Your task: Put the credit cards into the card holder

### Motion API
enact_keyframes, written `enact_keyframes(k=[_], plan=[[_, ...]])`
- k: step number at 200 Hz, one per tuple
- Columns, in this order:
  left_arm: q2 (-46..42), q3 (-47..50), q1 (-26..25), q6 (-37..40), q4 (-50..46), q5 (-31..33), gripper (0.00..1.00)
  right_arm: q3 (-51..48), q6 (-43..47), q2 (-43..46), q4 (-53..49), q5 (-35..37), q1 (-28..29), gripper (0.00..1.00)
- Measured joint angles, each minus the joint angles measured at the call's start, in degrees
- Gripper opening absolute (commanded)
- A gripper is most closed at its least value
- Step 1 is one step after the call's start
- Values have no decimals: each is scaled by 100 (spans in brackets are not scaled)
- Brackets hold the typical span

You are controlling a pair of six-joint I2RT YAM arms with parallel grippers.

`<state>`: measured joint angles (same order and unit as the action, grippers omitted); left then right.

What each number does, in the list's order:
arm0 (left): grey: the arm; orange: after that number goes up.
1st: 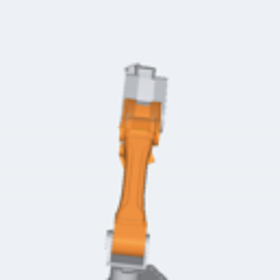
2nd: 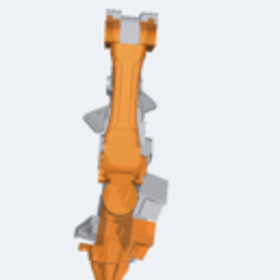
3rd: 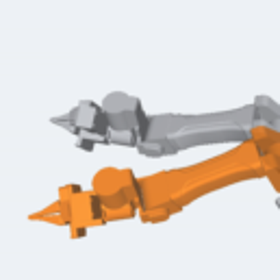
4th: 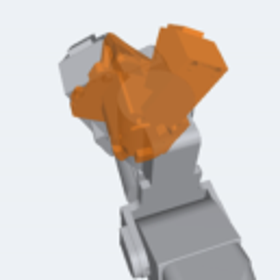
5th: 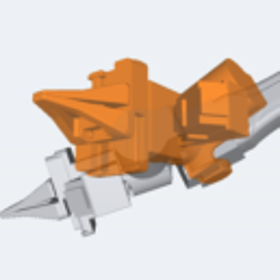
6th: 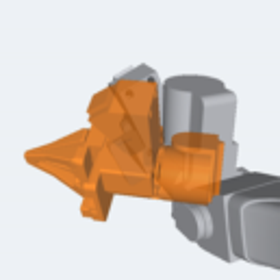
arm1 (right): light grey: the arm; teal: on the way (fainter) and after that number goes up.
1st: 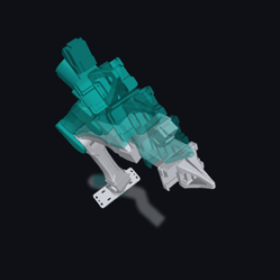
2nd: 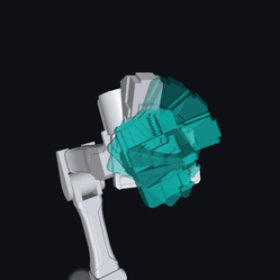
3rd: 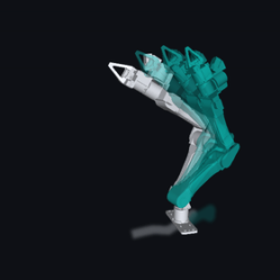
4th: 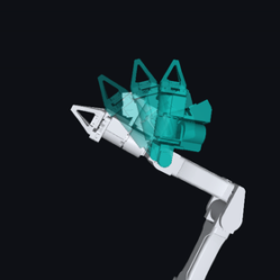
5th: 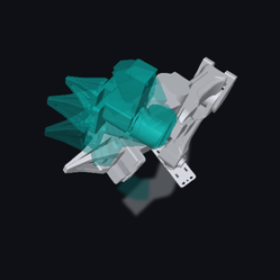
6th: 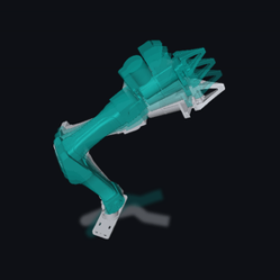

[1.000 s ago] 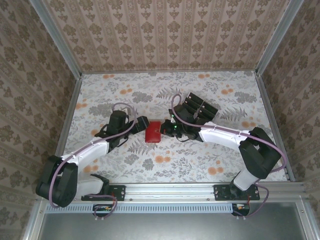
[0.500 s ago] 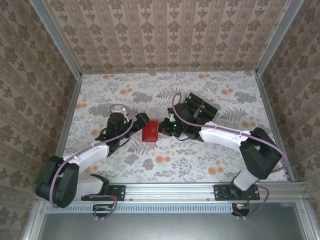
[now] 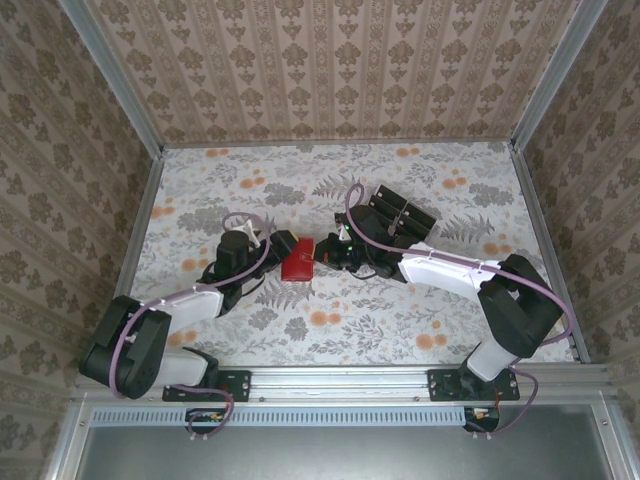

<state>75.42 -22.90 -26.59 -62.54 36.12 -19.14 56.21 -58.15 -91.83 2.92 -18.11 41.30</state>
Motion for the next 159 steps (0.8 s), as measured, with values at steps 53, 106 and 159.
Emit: enact_keyframes(k=[53,106,159], plan=[[39,24,-13,-103,293,-22,0,0,-37,-44,28,-37,-48,29],[48,44,-120,-4,332,72,0,74,295,98,-662,404,-17,54],[-24,44,-319,286,293,308,0,951,774,144,-1777,1226,409,59]])
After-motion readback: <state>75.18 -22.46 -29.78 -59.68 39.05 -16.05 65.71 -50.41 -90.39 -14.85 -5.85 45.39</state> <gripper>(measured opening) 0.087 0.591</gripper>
